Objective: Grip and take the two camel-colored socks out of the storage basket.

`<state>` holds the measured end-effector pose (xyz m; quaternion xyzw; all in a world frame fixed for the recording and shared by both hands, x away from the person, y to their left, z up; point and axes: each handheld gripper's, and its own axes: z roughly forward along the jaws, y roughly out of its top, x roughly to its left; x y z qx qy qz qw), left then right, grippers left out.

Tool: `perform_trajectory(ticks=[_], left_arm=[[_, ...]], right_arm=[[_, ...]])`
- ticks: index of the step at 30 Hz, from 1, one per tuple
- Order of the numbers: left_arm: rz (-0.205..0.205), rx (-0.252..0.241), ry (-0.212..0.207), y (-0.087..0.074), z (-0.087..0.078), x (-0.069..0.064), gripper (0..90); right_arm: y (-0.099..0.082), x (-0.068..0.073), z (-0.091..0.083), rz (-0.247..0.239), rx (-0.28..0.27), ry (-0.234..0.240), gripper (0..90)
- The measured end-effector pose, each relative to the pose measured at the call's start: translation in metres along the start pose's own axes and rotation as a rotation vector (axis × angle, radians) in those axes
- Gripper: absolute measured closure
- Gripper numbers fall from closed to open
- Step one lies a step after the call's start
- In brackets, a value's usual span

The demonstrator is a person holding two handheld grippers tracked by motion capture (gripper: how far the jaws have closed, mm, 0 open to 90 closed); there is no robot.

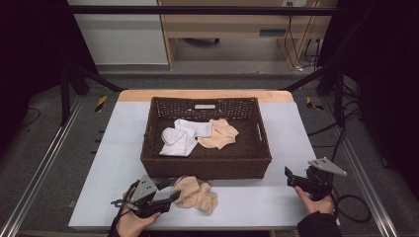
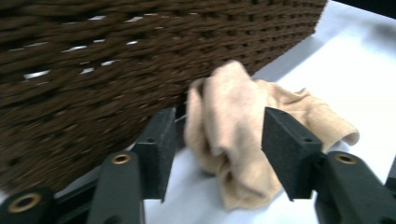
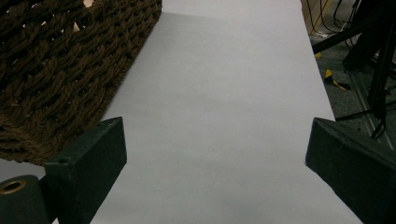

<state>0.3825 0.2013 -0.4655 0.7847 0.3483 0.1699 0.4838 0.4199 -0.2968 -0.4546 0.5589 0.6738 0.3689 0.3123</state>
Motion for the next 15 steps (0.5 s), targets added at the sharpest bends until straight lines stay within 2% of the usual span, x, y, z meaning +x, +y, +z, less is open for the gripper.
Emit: perform_trajectory(ticks=[4, 8, 9, 10, 15], left_arm=[[-0.012, 0.004, 0.028, -0.001, -0.007, 0.007, 35.1], [-0.026, 0.021, 0.089, -0.007, -0.017, 0.020, 32.0], [-0.026, 0.021, 0.089, -0.007, -0.017, 0.020, 31.6], [-0.033, 0.029, 0.117, -0.008, -0.022, 0.025, 31.2], [-0.049, 0.004, 0.173, -0.010, -0.029, 0.035, 29.3]], right_arm=[[0.000, 0.000, -0.001, -0.002, -0.001, -0.001, 5.6], [-0.001, -0.001, -0.001, 0.003, 0.000, -0.003, 5.5], [-0.001, -0.001, -0.001, 0.003, 0.000, -0.003, 5.5], [-0.001, -0.001, -0.001, 0.004, 0.001, -0.002, 5.5], [-0.001, -0.001, -0.001, 0.003, 0.004, -0.003, 5.4]])
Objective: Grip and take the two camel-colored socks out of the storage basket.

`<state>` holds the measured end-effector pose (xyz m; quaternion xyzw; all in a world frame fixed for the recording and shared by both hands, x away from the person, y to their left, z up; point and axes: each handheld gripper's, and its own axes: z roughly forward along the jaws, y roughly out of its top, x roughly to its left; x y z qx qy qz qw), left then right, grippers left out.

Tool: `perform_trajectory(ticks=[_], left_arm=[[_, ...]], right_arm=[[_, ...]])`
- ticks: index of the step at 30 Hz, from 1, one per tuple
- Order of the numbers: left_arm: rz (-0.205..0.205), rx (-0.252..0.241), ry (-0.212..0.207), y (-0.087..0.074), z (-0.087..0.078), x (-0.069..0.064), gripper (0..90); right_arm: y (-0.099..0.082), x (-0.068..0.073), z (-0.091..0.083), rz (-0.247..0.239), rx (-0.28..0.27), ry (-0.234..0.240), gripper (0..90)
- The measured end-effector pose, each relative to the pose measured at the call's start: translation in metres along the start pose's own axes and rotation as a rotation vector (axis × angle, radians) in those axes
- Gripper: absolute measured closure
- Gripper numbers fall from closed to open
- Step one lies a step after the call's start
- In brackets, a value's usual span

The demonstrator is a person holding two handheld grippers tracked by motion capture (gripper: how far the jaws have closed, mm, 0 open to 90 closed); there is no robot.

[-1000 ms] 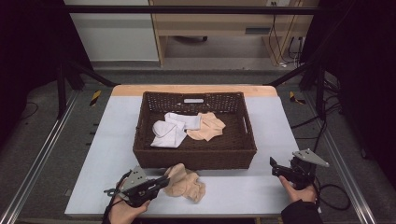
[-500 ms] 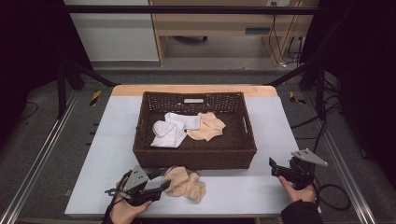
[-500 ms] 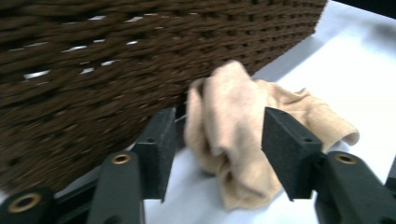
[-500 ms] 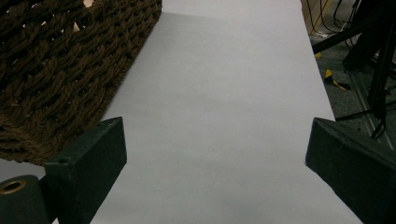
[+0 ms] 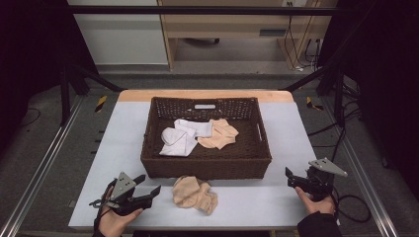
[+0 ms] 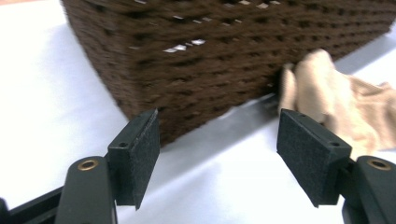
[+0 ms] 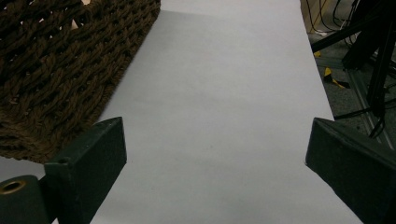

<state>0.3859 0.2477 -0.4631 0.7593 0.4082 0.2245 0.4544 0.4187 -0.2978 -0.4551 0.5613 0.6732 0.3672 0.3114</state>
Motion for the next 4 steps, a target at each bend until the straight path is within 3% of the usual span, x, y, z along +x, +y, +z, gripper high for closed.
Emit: perform_trajectory(ticks=[4], left_arm=[[-0.014, -0.004, 0.026, -0.0008, -0.0014, 0.0082, 28.9]], right_arm=[[-0.0005, -0.0017, 0.0006, 0.004, 0.003, -0.003, 5.2]])
